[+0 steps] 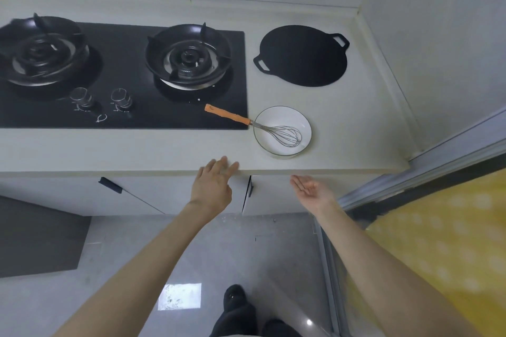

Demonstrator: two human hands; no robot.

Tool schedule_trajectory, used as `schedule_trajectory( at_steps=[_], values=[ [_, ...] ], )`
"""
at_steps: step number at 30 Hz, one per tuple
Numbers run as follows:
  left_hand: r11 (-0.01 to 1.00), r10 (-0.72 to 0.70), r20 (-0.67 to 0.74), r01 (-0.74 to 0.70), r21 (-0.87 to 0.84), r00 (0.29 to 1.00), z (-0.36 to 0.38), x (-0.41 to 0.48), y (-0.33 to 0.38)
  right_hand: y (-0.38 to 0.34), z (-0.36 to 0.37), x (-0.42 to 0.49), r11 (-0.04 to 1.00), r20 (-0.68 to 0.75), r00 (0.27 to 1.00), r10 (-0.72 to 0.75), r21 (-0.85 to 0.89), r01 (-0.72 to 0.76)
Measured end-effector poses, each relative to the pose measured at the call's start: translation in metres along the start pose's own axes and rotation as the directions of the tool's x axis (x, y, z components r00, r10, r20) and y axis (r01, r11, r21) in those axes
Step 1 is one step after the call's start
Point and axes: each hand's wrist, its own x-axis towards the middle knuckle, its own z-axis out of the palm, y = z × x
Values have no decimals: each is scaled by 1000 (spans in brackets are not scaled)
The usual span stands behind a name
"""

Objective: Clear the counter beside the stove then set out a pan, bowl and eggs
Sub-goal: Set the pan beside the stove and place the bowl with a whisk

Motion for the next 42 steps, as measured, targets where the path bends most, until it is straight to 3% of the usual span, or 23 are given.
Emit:
schedule_trajectory(
  at_steps=[9, 13, 17, 21, 24, 28, 34, 42],
  values=[
    [990, -25, 47, 31, -137, 999, -7, -4, 1, -2, -8, -12, 931, 115, 993, 32, -364, 13],
    [922, -41, 19, 45, -384, 999, -15, -13, 2, -12, -8, -31, 825, 126, 990, 55, -564, 26],
    [762, -78, 12, 68, -644, 997, -31, -15, 15, -25, 3, -49, 761, 207, 976, -65, -623, 182],
    [389, -151, 176, 222, -894, 973, -50, -9, 31, -38, 18, -63, 673, 282, 943, -175, -665, 324],
    [183, -127, 271, 291, -939, 954, -58, -2, 41, -44, 31, -66, 641, 311, 933, -182, -682, 352],
    [33, -84, 352, 356, -934, 932, -62, 12, 51, -46, 48, -63, 629, 343, 925, -163, -686, 365],
    [-77, -26, 352, 349, -934, 936, -66, 35, 58, -56, 66, -44, 599, 372, 924, -88, -722, 347],
    [-107, -65, 271, 263, -959, 960, -76, 79, 60, -84, 103, -7, 527, 427, 903, -47, -758, 386]
  ],
)
